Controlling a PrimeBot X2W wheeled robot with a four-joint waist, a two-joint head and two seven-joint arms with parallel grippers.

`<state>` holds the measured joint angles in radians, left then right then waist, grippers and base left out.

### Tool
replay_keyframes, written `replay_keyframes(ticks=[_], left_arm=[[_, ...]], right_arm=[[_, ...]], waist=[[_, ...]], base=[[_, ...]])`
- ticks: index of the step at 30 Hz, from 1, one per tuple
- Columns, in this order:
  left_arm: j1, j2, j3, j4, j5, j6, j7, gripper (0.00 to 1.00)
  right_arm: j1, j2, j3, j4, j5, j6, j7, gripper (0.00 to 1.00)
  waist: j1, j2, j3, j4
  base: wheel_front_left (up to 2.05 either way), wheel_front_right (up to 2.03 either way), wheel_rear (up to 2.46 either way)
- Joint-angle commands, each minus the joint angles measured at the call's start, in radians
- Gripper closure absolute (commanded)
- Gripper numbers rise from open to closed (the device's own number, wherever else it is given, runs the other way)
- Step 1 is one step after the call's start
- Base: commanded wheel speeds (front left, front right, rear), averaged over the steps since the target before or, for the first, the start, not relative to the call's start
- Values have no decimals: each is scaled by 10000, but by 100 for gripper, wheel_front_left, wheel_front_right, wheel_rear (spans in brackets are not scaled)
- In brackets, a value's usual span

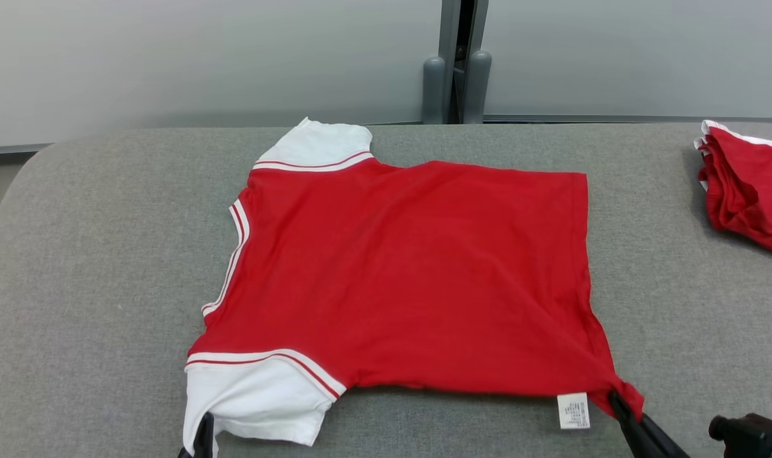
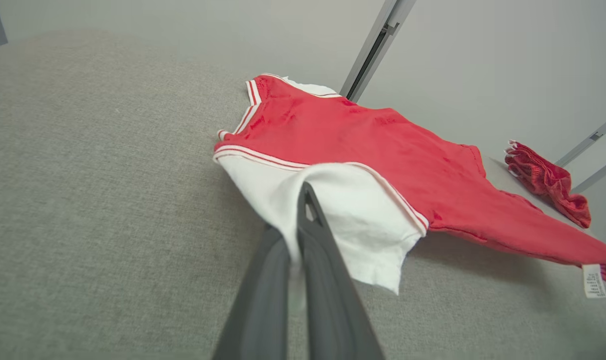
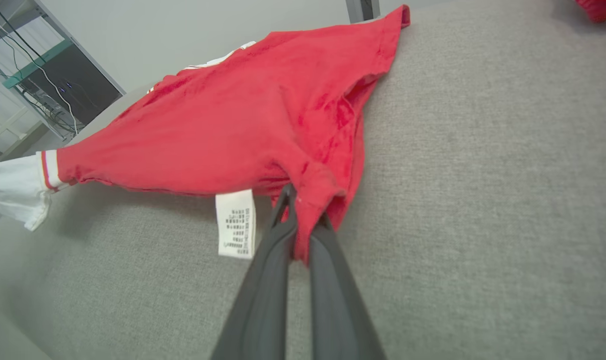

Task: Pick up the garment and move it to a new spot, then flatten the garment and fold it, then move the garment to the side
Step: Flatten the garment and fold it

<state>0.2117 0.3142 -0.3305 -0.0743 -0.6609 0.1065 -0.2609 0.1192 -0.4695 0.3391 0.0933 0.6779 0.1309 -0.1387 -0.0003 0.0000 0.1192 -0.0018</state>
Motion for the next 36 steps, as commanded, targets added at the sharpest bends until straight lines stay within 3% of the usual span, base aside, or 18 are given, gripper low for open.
replay_keyframes(ticks=[1, 14, 36], left_arm=[[145, 76, 39, -65, -45, 35, 7, 100], [-563, 213, -87, 64, 23, -210, 169, 100], [-3963, 736, -127, 1907, 375, -1037, 690, 100]], right_arm=[[302, 63, -99, -167, -1, -3, 156, 100], [518, 444, -463, -1014, -497, -3, 931, 100], [-1437, 587, -702, -426, -488, -3, 1810, 100]], waist=[[3, 0, -15, 25], [3, 0, 121, 4], [3, 0, 1293, -154]], base=[[0, 0, 0], [0, 0, 0], [0, 0, 0]])
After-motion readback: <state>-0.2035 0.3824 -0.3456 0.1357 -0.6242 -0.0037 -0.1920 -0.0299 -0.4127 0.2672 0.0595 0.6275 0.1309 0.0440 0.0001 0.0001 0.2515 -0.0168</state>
